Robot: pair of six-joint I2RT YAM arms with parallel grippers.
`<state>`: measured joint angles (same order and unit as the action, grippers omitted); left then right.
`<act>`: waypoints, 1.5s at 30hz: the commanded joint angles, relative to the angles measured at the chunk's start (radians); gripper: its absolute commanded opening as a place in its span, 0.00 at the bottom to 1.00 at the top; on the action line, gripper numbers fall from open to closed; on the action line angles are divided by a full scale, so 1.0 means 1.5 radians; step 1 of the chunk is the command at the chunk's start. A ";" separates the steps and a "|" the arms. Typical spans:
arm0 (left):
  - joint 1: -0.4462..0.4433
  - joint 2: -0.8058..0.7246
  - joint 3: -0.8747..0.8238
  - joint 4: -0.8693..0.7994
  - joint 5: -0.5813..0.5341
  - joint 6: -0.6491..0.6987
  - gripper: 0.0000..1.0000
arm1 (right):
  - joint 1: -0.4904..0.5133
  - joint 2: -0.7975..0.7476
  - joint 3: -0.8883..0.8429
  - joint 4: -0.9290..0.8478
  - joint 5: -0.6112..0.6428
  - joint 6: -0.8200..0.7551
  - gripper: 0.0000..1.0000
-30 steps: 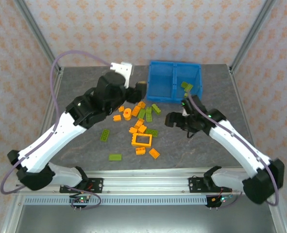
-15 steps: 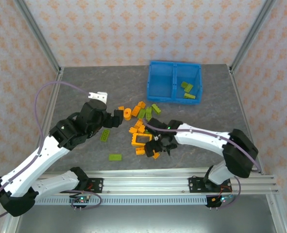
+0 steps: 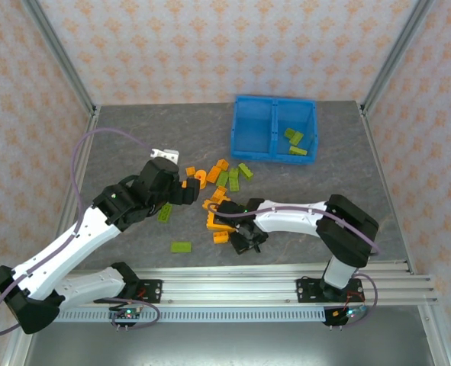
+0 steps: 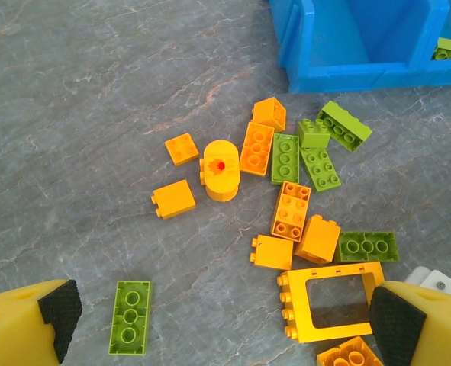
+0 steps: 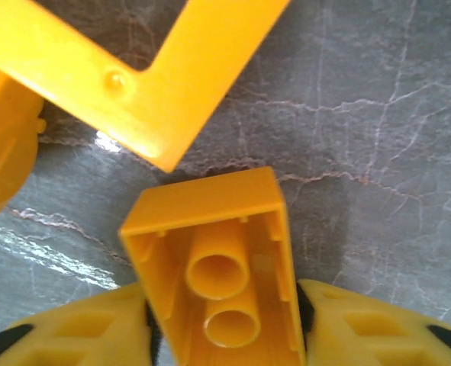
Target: Sort the legos into containers by color
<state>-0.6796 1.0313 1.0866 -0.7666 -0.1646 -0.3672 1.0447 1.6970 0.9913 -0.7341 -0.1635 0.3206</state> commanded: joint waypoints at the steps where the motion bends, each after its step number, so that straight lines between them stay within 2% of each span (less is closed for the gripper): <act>1: 0.007 -0.013 -0.004 0.017 -0.007 -0.007 1.00 | 0.003 -0.028 -0.003 -0.004 0.037 -0.004 0.41; 4: 0.007 -0.009 0.001 0.020 -0.006 -0.001 1.00 | 0.003 -0.065 -0.010 -0.005 0.045 -0.002 0.35; 7: 0.007 -0.006 0.015 0.023 0.012 0.017 1.00 | 0.003 -0.113 0.000 -0.026 0.075 0.004 0.34; 12: 0.007 -0.025 0.061 0.045 0.155 0.136 1.00 | -0.007 -0.198 0.073 -0.045 0.180 0.018 0.31; 15: 0.007 -0.021 0.120 0.004 0.191 0.218 1.00 | -0.043 -0.192 0.162 -0.043 0.220 0.008 0.31; 20: 0.007 -0.017 0.173 -0.031 0.226 0.351 1.00 | -0.121 -0.090 0.327 -0.031 0.269 -0.024 0.31; 23: 0.007 -0.035 0.133 0.017 0.220 0.405 1.00 | -0.168 0.000 0.431 -0.043 0.291 -0.025 0.30; 28: 0.007 -0.068 0.045 0.137 0.189 0.404 1.00 | -0.242 0.139 0.579 -0.066 0.260 -0.015 0.29; 33: 0.008 -0.073 0.000 0.168 0.147 0.406 1.00 | -0.292 0.297 0.741 -0.125 0.236 0.005 0.29; 38: 0.007 -0.075 -0.020 0.162 0.122 0.407 1.00 | -0.305 0.368 0.797 -0.119 0.247 0.035 0.30; 45: 0.008 -0.090 -0.059 0.182 0.103 0.425 1.00 | -0.338 0.410 0.794 -0.112 0.212 0.107 0.30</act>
<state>-0.6739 0.9146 1.0130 -0.5381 0.0292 0.2386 0.5636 2.2887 2.1529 -0.8757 0.1638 0.4194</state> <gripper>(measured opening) 0.998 0.310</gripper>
